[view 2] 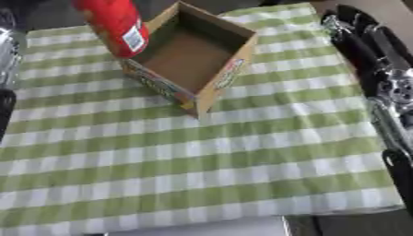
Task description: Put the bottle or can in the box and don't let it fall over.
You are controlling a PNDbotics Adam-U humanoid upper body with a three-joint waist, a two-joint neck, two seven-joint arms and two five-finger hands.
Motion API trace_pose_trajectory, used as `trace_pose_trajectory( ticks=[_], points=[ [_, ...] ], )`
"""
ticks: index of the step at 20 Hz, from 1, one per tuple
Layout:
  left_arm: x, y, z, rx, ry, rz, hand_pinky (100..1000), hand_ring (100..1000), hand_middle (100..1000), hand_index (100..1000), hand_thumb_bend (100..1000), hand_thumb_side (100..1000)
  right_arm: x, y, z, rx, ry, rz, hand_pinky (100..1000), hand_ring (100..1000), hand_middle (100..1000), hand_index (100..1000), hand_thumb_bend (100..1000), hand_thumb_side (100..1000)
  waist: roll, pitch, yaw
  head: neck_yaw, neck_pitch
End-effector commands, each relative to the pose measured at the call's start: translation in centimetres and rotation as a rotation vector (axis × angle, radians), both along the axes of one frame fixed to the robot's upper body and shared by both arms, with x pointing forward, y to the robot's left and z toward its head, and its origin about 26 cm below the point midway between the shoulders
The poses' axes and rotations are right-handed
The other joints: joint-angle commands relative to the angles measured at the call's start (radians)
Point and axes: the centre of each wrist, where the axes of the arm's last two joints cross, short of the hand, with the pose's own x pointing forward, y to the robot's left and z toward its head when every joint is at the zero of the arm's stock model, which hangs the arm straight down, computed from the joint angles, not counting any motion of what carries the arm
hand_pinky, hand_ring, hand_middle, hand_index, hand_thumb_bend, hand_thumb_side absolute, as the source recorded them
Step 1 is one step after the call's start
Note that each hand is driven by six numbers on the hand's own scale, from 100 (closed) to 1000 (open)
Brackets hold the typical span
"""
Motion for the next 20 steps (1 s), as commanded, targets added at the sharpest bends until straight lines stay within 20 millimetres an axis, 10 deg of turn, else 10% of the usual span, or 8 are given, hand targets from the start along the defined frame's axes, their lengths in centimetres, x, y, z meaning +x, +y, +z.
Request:
trace_pose_trajectory(
  ticks=[1,14,17,20],
  points=[
    [1.5,-0.5,1.2,-0.007,-0.029,0.046,890,571,609,364,100,195,-0.1,0.4,1.2,-0.001,-0.035,0.023,1000,996,972,956,100,649,-0.004,-0.012,-0.008,0.013,-0.013],
    [7.7,-2.5,-3.0,0.043,-0.010,0.235,906,600,655,463,120,204,0.2,2.1,2.3,0.000,-0.055,0.094,1000,995,972,956,100,659,0.007,0.026,-0.063,0.062,-0.057],
    [8.2,-2.3,-4.2,0.110,0.007,0.195,952,676,784,796,555,410,0.2,2.0,2.2,0.001,-0.055,0.093,1000,995,972,956,100,659,0.009,0.026,-0.064,0.059,-0.057],
    [8.5,-1.9,-4.7,0.196,0.018,0.186,967,703,807,873,681,432,0.2,2.0,2.2,0.005,-0.054,0.092,1000,995,973,956,100,660,0.008,0.025,-0.061,0.057,-0.056]
  ],
)
